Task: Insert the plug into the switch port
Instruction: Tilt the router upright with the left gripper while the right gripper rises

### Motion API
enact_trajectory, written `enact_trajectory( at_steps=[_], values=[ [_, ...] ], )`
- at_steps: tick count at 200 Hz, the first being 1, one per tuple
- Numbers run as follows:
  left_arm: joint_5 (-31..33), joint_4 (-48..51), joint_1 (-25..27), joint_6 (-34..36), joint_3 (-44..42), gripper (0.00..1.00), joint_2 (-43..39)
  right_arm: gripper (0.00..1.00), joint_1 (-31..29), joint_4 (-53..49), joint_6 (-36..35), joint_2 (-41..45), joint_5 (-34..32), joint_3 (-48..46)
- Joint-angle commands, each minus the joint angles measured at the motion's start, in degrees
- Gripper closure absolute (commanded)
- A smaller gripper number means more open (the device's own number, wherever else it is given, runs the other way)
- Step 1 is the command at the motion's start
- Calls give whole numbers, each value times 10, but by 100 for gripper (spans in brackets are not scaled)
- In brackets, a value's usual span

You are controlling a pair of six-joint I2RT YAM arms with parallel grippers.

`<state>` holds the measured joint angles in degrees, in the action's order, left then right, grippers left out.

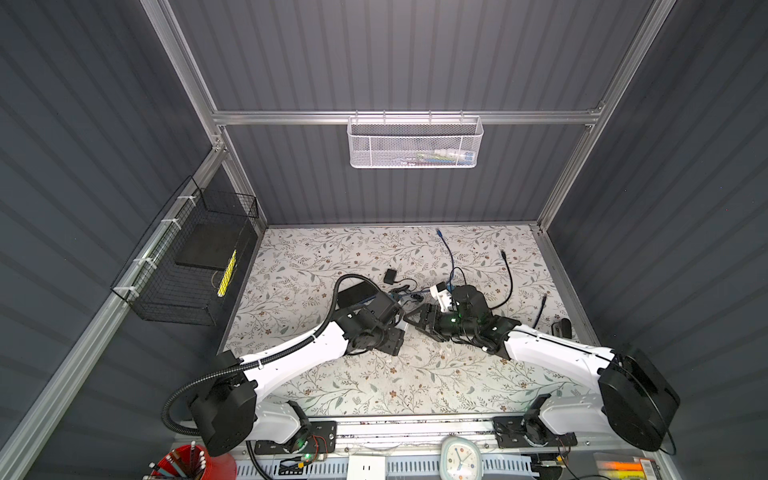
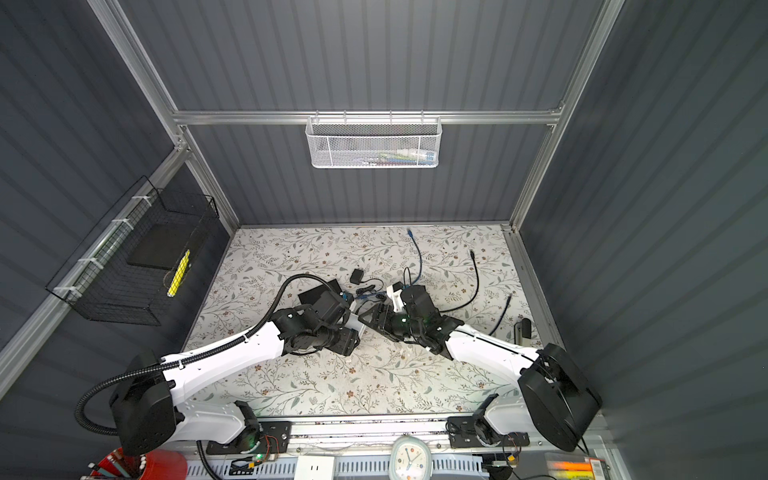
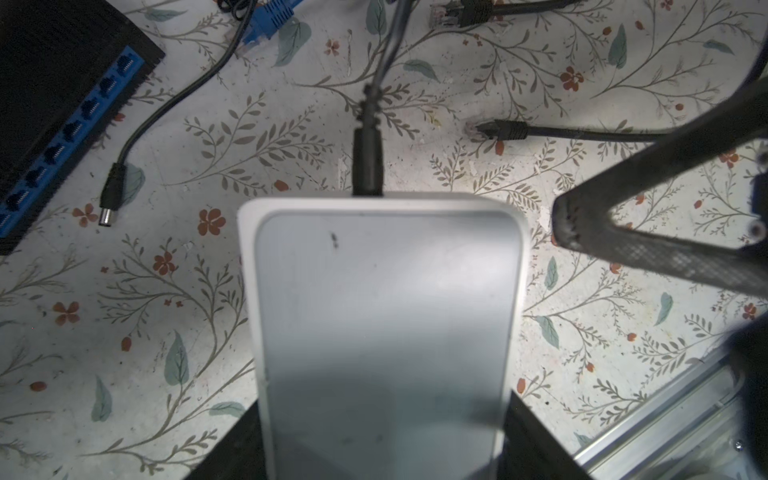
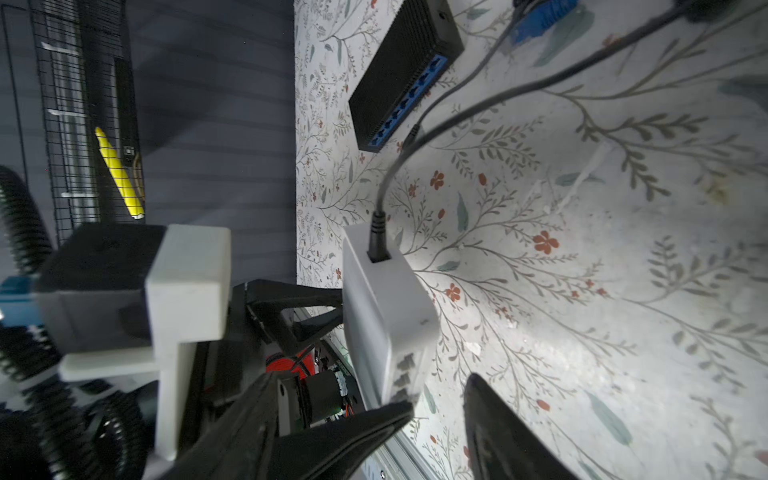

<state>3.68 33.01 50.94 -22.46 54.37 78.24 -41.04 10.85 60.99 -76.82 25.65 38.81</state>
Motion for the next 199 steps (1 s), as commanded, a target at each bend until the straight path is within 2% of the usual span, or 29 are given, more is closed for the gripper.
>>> enact_trajectory(
  at_steps=[1, 39, 64, 136, 150, 174, 191, 199],
  values=[
    [-11, -2, 1, 8, 21, 60, -21, 29, -4, -30, -19, -12, -15, 14],
    [-16, -6, 1, 8, 23, 60, -20, 30, -5, 47, -1, -38, 5, 3],
    [-18, -10, 1, 10, 23, 60, -14, 31, -5, 55, -2, -63, 17, 20],
    [-29, -28, 1, 16, 34, 60, -1, 46, -5, 187, 44, -103, 63, -1],
    [-29, -28, 1, 17, 36, 60, 1, 54, -6, 225, 59, -111, 69, -10],
    [-26, -23, 1, 20, 37, 59, 0, 74, -5, 249, 68, -120, 74, -14],
    [-23, -23, 1, 20, 38, 53, -7, 83, -2, 251, 66, -117, 75, -17],
    [-21, -24, 1, 19, 38, 44, -13, 85, 1, 249, 67, -113, 72, -20]
  ],
)
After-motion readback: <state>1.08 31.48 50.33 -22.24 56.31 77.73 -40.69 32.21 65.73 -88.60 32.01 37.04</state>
